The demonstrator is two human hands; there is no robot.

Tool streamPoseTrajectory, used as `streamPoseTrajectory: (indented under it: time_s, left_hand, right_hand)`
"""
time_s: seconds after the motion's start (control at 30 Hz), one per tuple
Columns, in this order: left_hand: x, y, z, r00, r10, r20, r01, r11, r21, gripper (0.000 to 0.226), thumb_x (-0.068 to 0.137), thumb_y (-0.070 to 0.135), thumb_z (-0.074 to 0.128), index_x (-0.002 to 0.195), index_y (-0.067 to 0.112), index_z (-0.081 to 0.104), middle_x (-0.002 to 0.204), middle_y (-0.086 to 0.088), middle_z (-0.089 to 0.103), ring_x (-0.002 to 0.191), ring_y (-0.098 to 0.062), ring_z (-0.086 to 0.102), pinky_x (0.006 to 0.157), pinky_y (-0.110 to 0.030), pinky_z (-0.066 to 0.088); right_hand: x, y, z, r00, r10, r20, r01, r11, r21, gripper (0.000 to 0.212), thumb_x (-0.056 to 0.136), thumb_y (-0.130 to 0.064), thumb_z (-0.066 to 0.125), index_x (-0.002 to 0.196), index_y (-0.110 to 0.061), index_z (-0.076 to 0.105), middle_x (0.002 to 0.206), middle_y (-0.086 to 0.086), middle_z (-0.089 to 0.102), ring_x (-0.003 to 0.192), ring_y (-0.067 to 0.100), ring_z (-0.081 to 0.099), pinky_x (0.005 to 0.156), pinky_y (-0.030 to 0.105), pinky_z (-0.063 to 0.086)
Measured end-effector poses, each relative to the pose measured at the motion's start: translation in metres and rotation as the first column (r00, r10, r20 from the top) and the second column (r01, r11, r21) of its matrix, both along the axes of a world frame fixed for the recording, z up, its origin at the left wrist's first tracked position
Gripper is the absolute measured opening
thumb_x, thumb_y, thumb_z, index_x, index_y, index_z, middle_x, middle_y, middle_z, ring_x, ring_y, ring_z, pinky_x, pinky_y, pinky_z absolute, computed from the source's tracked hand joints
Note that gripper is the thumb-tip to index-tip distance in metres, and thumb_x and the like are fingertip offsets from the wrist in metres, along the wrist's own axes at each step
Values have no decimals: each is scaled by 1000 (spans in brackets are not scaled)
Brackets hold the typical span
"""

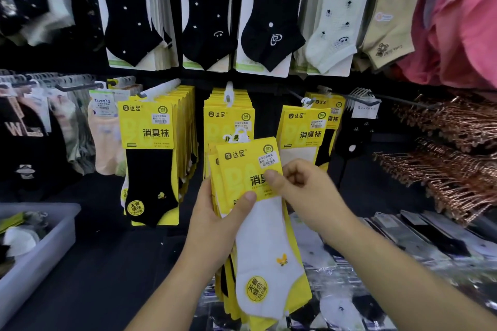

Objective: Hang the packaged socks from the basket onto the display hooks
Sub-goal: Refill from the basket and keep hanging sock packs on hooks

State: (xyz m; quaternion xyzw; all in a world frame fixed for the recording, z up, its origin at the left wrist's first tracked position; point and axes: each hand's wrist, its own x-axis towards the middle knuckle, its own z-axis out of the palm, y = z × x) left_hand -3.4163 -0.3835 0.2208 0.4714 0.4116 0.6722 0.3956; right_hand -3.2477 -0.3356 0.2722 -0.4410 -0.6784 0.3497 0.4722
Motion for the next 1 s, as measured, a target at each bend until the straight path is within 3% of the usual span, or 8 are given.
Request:
streamPoseTrajectory:
  time_s: [0.07,0.17,0.27,0.33,0.5,0.6,0.8,1.0]
  left_hand:
    - [1,-1,1,1000,-5,-2,5,1000,-1,60,75,39,92,127,31,62,115,14,79,102,-9,78,74,-20,61]
    - [1,-2,1,1000,-28,-9,28,1000,-11,65,72,40,94,126,32,59,113,17,78,99,-6,78,71,-18,60]
    - [-1,-2,-2,999,-39,2,39,999,-20,58,73,45,79,126,34,60,114,16,78,101,-4,77,73,-16,59]
    - [-4,-1,-3,999,-29,15,29,999,-26,52,76,46,76,125,36,61,115,15,79,103,-6,77,74,-20,61]
    - [-8,0,-3,998,17,53,-15,999,-35,49,71,48,77,118,40,64,112,13,80,101,-11,78,71,-24,62]
    - [-10,0,-2,999,18,42,-17,999,-32,51,73,46,76,121,34,63,112,11,80,100,-11,78,71,-20,61]
    - [-9,-1,-1,999,26,21,-25,999,-37,47,76,42,74,120,31,63,109,12,81,96,-10,79,69,-19,61]
    - [-9,2,-3,1000,22,-5,-23,998,-53,35,84,40,74,117,36,63,110,13,80,99,-11,79,72,-26,62]
  right_hand:
    - [-4,-2,-1,1000,-21,-19,21,1000,3,43,80,-45,80,86,-7,62,76,21,60,65,17,53,58,36,46]
    - [0,-2,-3,994,-55,-96,53,998,-22,30,85,-34,79,84,-8,64,74,18,65,64,19,57,58,31,46]
    - [7,1,-8,976,-77,-203,65,996,-64,25,90,-35,74,91,-12,64,83,16,74,79,34,72,77,50,57]
    - [14,5,-9,946,-116,-304,100,993,-68,23,93,-35,70,97,-14,64,89,13,77,86,40,72,82,58,55]
    - [33,22,-7,861,-317,-398,313,947,-76,23,95,-41,67,96,-18,64,94,16,74,81,26,65,82,57,55]
    - [41,30,-3,833,-343,-434,353,934,-60,24,95,-41,68,94,-18,63,74,-1,71,74,21,64,75,48,55]
    - [45,42,8,819,-367,-441,390,920,-43,19,96,-36,68,93,-17,64,71,-7,73,72,13,70,76,45,59]
    - [42,44,14,845,-357,-399,383,924,-16,24,95,-39,68,97,-16,63,87,3,76,87,27,74,85,54,59]
